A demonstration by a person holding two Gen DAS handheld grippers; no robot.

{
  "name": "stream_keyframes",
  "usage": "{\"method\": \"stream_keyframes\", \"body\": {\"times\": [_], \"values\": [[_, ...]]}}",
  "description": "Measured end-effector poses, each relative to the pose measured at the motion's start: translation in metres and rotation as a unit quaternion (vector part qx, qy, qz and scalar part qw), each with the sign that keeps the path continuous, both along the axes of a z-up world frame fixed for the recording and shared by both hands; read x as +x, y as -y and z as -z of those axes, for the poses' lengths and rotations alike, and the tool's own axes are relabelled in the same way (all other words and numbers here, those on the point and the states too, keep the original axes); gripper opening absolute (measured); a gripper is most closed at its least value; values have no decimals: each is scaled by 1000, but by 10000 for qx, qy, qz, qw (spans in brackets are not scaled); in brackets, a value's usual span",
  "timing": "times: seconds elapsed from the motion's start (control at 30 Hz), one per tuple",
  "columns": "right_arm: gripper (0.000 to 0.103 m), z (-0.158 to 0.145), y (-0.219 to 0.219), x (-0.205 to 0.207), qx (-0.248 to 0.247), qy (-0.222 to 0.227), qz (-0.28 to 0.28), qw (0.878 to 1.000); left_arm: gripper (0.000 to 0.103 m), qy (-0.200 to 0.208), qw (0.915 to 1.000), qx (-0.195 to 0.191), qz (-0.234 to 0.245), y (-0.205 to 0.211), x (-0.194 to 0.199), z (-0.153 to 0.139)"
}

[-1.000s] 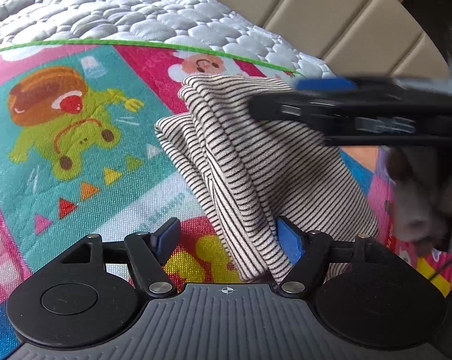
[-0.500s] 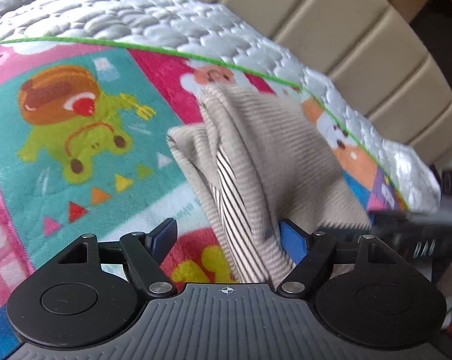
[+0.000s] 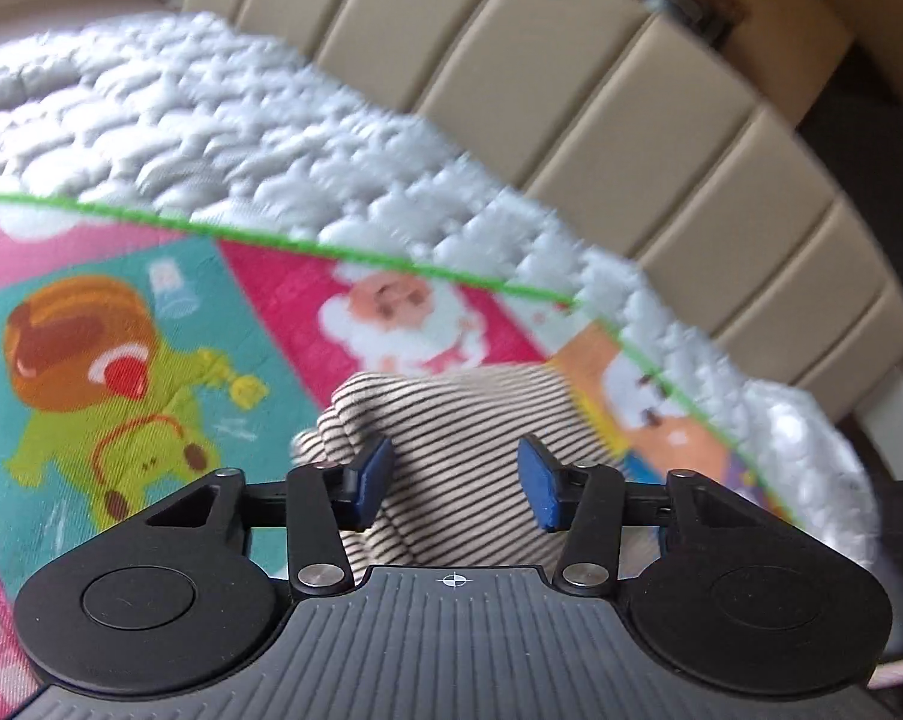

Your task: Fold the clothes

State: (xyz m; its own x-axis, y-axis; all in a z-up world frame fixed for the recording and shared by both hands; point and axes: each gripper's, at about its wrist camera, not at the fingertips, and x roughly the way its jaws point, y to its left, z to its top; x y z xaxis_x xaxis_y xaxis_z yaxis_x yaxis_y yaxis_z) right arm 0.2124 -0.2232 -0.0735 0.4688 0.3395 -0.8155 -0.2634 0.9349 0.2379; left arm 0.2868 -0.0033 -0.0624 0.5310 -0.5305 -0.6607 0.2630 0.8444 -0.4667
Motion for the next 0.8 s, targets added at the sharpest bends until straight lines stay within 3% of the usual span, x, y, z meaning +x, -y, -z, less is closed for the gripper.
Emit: {"method": "stream_keyframes", "body": {"times": [0.3,0.43,0.5,0.67,0.73,0.8], "values": [[94,-18,-18,-10,-410,473,-279,9976,52,-96,9999,-2,49,-8,9,22],[103,-28,-37,-23,-731,773,-572,9927,52,-134,9999,-86,24,-11,12,24],[103,-18,-52,-28,-1140,776,-708,9879,52,-151,9998,-129,0,-12,13,26],[103,26,-77,-41,-2339,852,-1167,9615,53,23,10000,-11,-7,-7,4,18],[103,21,-73,-39,-2217,791,-1116,9655,52,105,9997,167,-147,-8,-7,6],[103,19,-66,-35,-2026,692,-1040,9712,66,206,9986,387,-282,-11,-22,-8]]}}
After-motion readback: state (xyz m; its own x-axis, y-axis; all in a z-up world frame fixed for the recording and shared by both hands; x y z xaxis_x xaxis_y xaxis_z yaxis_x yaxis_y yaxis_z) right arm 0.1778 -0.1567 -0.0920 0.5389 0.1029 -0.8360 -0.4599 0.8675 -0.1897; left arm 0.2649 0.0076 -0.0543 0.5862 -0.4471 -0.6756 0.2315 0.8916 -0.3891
